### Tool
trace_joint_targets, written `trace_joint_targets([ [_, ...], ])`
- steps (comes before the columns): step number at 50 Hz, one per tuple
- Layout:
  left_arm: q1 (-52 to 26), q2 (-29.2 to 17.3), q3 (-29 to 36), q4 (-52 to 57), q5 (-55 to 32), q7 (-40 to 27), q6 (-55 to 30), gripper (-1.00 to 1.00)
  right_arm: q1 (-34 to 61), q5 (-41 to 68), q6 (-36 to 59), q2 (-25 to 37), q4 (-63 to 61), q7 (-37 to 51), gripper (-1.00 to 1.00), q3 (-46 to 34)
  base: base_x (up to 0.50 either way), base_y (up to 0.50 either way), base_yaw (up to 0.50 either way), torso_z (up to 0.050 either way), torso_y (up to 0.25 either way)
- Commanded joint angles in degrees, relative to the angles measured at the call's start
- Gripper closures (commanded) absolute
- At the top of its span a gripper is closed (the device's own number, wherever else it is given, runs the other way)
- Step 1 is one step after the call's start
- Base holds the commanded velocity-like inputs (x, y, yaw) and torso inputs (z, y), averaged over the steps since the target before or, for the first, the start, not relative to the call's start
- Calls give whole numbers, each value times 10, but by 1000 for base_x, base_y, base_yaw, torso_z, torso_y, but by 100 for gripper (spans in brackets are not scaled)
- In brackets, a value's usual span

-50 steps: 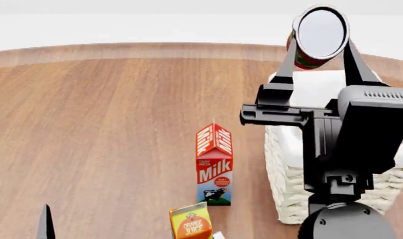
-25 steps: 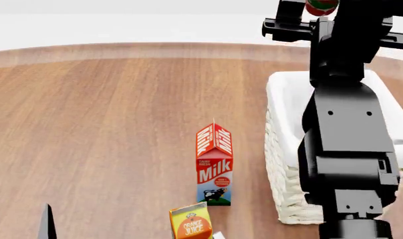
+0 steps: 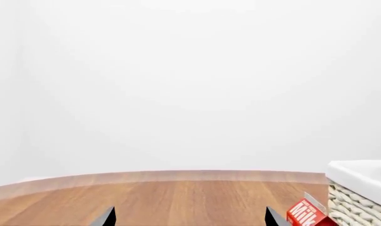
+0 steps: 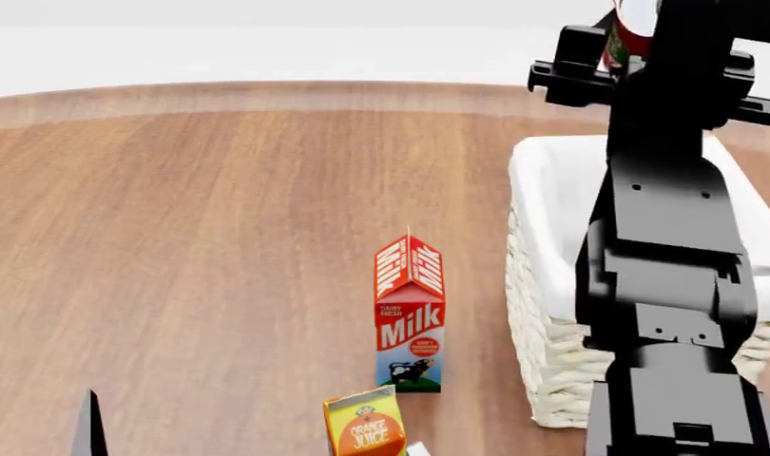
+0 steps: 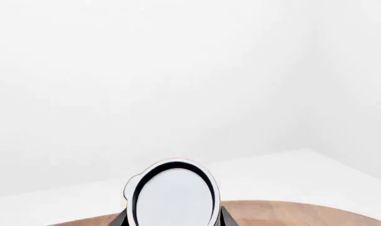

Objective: Pick up the tomato sauce, and put it in the basket.

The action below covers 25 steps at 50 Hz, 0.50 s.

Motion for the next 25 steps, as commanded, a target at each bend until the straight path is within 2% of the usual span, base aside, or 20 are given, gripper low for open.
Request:
trace_joint_targets([
  [1, -1, -2, -1, -2, -4, -1, 1, -100, -11, -60, 41, 3, 24, 26, 100, 50, 0, 0, 0, 0, 0],
  [15, -3, -3, 6, -6, -4, -2, 2, -100, -17, -85, 143, 17, 24, 46, 100, 63, 0, 0, 0, 0, 1],
  [25, -4, -4, 7, -8, -6, -2, 3, -100, -35, -84, 153, 18, 24, 47, 100, 62, 0, 0, 0, 0, 0],
])
